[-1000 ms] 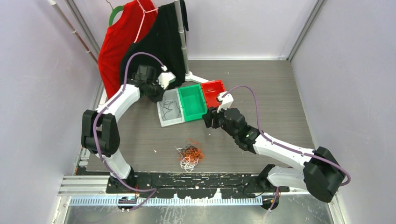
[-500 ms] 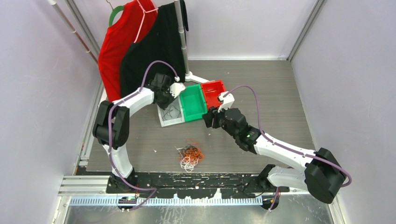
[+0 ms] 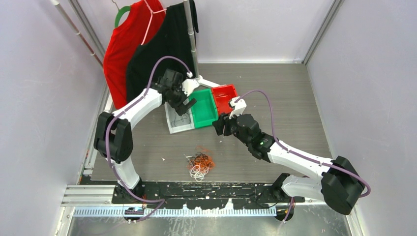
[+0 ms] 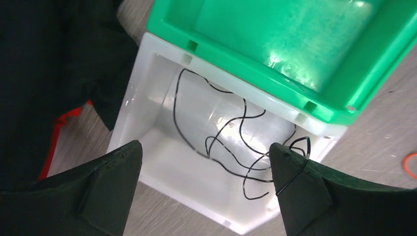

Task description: Untangle the cables

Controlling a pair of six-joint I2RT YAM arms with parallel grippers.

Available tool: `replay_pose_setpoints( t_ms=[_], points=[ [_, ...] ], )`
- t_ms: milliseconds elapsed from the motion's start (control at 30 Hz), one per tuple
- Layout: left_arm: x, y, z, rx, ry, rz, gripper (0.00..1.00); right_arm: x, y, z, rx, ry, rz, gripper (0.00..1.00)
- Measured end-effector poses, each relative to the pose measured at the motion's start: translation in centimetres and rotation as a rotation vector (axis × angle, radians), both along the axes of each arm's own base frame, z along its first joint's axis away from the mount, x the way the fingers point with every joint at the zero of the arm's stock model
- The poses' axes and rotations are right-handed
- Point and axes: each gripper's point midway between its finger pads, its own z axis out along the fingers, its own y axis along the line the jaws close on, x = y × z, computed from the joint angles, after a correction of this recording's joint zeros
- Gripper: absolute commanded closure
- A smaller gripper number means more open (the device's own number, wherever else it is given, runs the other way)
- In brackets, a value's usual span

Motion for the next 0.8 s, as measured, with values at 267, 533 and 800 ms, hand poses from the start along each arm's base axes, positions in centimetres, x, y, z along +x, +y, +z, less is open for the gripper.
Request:
replay_pose_setpoints(
  t_ms=[267,533,800],
  points=[
    [-0.7,-0.3,4.7,-0.062,-0.005,0.034,0.00,-0.3,0.0,-0.4,-0.004,0.021,0.005,0.37],
    [-1.5,0.4,5.2,-0.043,-0.003,0.039,0.00,-0.6,-0.3,-0.9,-0.017,0.044,0.003,0.37],
    [-5.1,-0.2,5.3,-0.099,0.123,0.002,0.06,-1.2,0.1,-0.4,0.002,0.045,0.037,0.38]
  ],
)
